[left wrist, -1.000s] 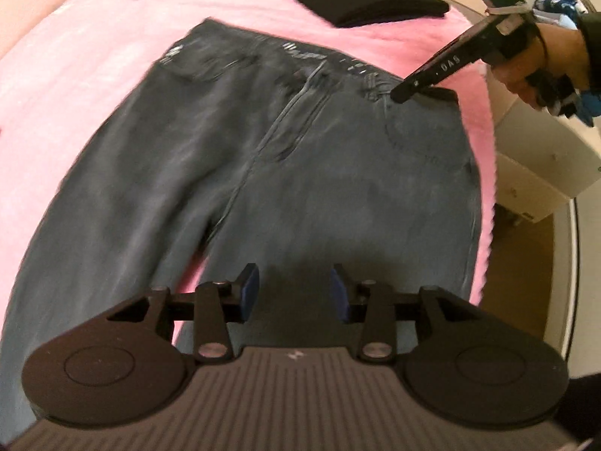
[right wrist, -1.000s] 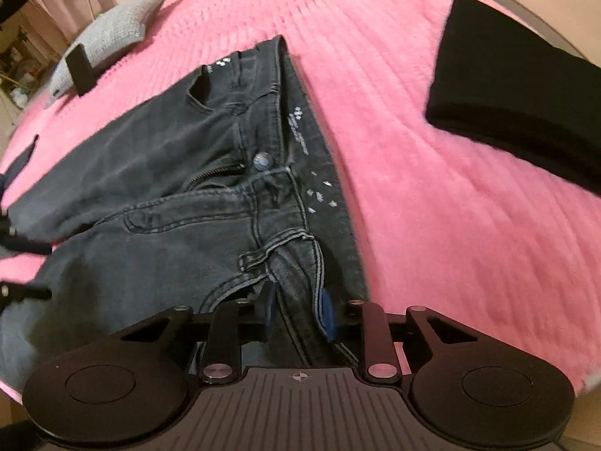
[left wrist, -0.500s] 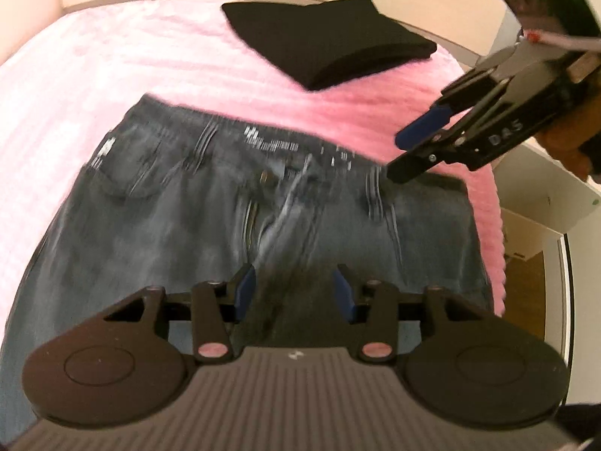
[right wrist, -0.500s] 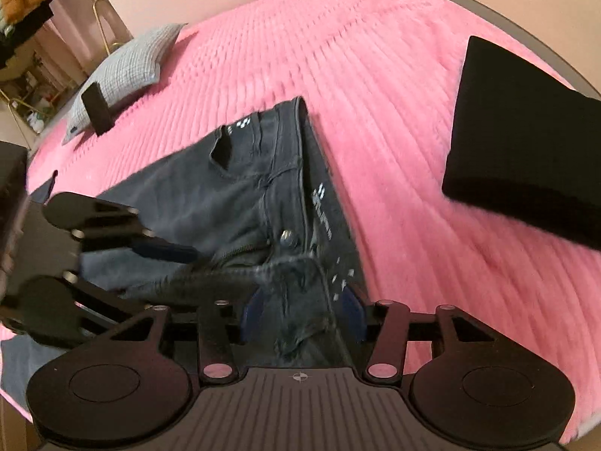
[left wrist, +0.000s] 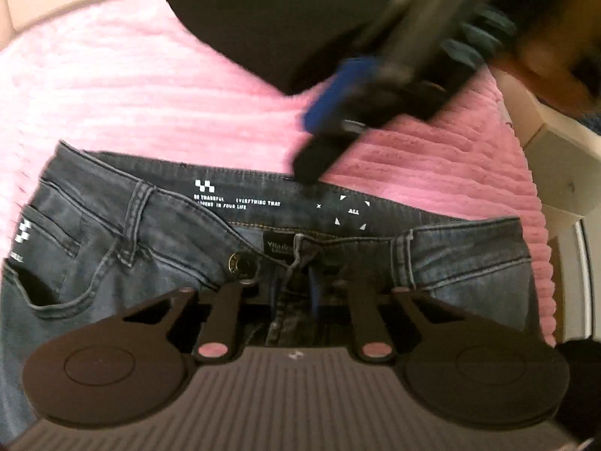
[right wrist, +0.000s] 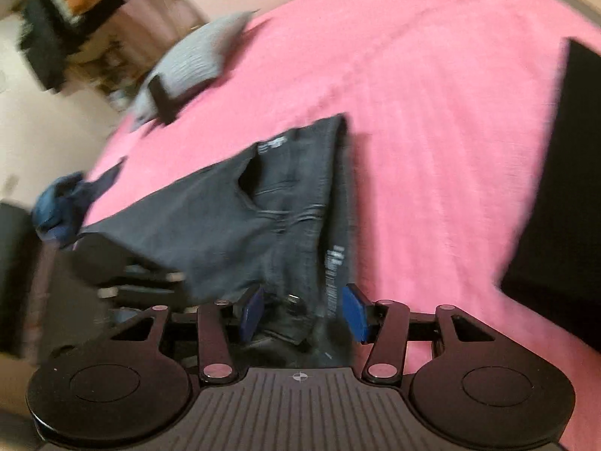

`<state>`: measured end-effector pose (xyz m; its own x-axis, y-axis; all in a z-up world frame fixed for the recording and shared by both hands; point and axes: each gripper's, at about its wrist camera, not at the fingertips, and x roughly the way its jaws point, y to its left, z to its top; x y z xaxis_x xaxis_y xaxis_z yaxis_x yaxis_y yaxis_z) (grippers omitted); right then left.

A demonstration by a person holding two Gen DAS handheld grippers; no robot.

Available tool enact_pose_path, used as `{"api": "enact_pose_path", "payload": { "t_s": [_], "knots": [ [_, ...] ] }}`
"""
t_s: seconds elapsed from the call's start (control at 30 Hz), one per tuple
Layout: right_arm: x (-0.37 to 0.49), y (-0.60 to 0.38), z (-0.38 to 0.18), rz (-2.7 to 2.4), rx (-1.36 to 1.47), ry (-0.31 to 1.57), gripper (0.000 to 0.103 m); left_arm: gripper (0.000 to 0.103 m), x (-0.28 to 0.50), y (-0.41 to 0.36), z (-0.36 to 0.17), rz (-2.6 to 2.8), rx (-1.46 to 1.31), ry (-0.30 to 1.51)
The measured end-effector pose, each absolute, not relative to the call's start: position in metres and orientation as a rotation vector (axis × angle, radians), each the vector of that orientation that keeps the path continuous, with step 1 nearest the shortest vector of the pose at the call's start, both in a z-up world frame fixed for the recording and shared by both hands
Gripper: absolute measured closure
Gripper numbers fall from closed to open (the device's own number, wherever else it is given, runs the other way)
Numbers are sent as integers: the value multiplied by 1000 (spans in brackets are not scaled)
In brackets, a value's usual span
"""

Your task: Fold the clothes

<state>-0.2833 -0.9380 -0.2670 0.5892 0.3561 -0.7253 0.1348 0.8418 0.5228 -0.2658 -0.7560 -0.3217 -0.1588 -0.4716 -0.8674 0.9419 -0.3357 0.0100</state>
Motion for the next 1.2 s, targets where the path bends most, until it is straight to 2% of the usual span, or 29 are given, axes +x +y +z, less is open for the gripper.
{"api": "enact_pose_path", "payload": {
  "t_s": [0.13,0.27,0.3,0.33,0.43,0.57,0.73,0.77,0.83,0.87,0.93,1.07,1.2],
  "knots": [
    [-255,-932,-295,172,514,988,53,98,-273,-712,-284,-1662,924,613],
    [-245,-937,-308,190,579,968,53,98,-280,-692,-271,-1619,889,603],
    [-243,-938,-308,206,597,978,80,99,-280,-691,-269,-1614,876,609],
    [-244,-938,-306,214,600,997,102,99,-282,-689,-268,-1611,873,607],
    [-253,-948,-281,199,569,1021,102,99,-283,-688,-264,-1591,859,610],
    [-261,-946,-262,218,493,1047,102,99,-279,-695,-252,-1561,826,615],
    [-254,-942,-297,220,418,1097,101,98,-274,-732,-271,-1503,843,638],
    [-254,-945,-299,216,436,1085,101,103,-271,-741,-281,-1481,852,667],
    [-262,-949,-293,172,451,1061,88,103,-263,-757,-299,-1415,859,708],
    [-267,-949,-286,141,442,1050,85,103,-258,-763,-307,-1385,868,738],
    [-279,-948,-269,84,431,1022,55,103,-248,-771,-321,-1341,882,808],
    [-299,-927,-235,149,494,944,55,103,-238,-752,-308,-1298,826,829],
    [-284,-887,-252,253,421,1022,55,98,-240,-709,-285,-1227,770,866]
  ]
}}
